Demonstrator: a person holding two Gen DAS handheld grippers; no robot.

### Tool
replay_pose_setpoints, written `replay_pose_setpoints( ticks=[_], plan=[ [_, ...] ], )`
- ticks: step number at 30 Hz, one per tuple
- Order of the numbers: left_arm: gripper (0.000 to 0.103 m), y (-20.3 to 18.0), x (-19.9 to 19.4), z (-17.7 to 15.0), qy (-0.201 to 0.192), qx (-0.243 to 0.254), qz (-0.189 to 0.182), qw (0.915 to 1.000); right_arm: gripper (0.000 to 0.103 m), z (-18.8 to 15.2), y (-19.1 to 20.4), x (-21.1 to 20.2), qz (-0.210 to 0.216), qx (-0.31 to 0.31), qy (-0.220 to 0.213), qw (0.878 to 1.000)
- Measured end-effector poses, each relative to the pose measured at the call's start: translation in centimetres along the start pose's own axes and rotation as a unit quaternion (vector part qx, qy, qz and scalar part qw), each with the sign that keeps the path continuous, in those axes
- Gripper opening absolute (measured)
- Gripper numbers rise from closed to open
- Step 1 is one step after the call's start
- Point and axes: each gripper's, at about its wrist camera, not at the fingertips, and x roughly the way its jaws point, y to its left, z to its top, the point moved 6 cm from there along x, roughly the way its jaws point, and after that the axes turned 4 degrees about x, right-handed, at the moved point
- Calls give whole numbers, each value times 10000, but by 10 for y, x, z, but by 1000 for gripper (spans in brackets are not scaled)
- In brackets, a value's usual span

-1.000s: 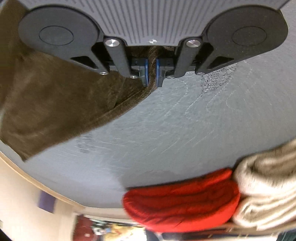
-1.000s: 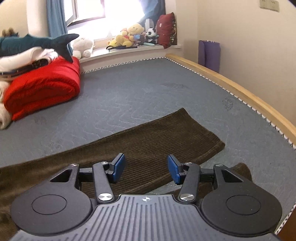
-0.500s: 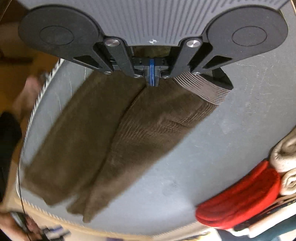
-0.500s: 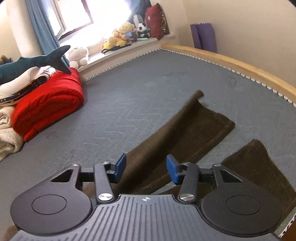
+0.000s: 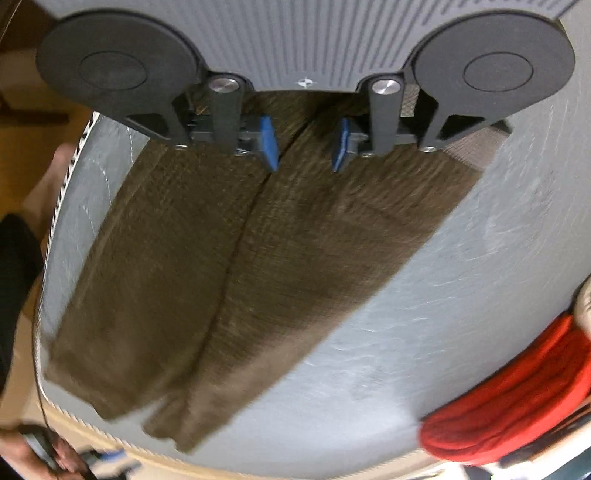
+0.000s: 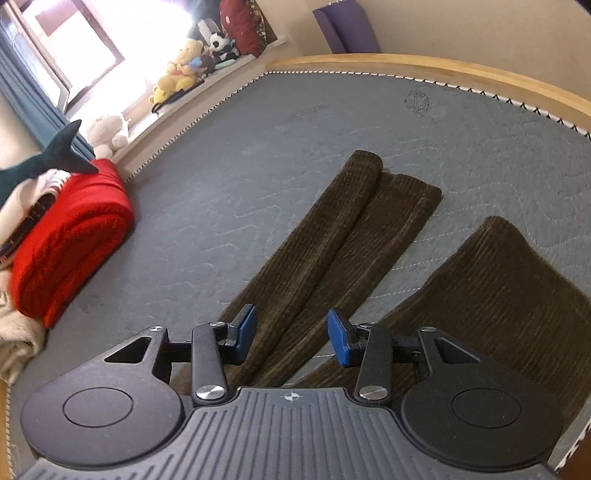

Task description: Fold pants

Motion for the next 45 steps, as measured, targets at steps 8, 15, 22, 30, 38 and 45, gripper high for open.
replay_pose_setpoints(
  ticks=[8,15,22,30,38,45],
  plan=[
    [46,4,36,3,534,297,125,9981,45,11,-13,40,146,287,155,9994],
    [22,16,45,-1,807,436,154,9957,45,19,-17,100,285,665,428,9965],
    [4,41,41,4,731,140,166,9971,45,17,-28,157,123,916,631,9937],
    [4,42,25,3,633,24,184,9978,6,14,-19,177,-127,948,488,9942],
    [3,43,5,-5,418,31,287,9987,3,24,-15,123,-288,741,228,9966],
    [2,34,-37,-32,387,-15,696,9968,3,8,-36,22,-498,754,149,9958]
  ],
)
